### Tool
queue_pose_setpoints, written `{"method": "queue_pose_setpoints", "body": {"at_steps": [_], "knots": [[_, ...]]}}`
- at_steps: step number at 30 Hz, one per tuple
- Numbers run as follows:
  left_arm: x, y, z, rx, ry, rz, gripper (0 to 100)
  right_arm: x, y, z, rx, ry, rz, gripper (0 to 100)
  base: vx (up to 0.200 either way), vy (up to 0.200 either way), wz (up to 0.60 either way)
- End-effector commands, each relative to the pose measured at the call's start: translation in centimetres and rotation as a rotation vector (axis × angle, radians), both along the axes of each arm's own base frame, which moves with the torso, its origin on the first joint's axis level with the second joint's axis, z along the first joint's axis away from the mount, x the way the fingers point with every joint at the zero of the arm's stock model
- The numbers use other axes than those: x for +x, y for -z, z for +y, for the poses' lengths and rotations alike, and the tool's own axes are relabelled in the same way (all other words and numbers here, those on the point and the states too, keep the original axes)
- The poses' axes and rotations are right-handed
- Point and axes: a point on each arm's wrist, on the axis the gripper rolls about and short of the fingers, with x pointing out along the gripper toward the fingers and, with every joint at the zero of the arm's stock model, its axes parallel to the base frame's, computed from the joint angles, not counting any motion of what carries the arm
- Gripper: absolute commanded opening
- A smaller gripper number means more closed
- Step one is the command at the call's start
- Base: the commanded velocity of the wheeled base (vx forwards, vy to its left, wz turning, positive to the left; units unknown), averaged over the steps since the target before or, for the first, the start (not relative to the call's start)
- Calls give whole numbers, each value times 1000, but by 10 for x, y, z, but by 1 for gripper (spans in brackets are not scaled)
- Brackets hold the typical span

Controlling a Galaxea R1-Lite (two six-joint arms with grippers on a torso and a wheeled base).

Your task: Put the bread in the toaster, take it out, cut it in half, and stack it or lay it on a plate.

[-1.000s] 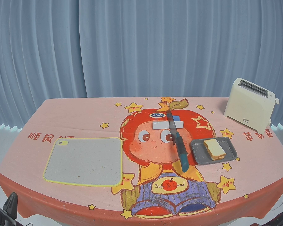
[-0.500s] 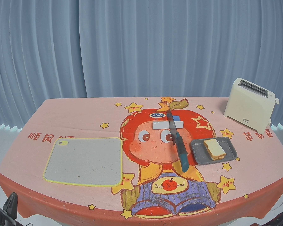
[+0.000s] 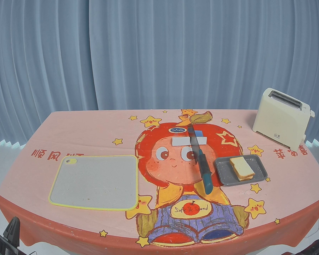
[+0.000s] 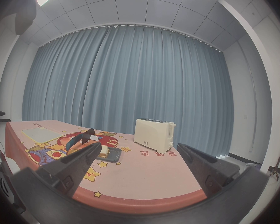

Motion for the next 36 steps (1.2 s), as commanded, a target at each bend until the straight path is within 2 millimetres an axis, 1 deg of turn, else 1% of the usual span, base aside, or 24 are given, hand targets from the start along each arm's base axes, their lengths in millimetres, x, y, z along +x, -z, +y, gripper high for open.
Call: {"method": "queue_pose_setpoints", "body": {"at_steps": [1, 8, 16, 21, 23, 36], "knots": [[0, 5, 0, 0, 0, 1, 0, 1, 2, 0, 0, 0, 7, 100, 0, 0, 0], [0, 5, 0, 0, 0, 1, 0, 2, 14, 0, 0, -3, 35, 100, 0, 0, 0], [0, 5, 0, 0, 0, 1, 0, 2, 18, 1, -1, -26, 42, 100, 0, 0, 0], [0, 5, 0, 0, 0, 1, 0, 4, 38, 1, -31, -32, 96, 100, 0, 0, 0], [0, 5, 0, 0, 0, 1, 0, 2, 43, 1, -33, -36, 74, 100, 0, 0, 0], [0, 5, 0, 0, 0, 1, 0, 0, 44, 2, -33, -32, 90, 100, 0, 0, 0]]}}
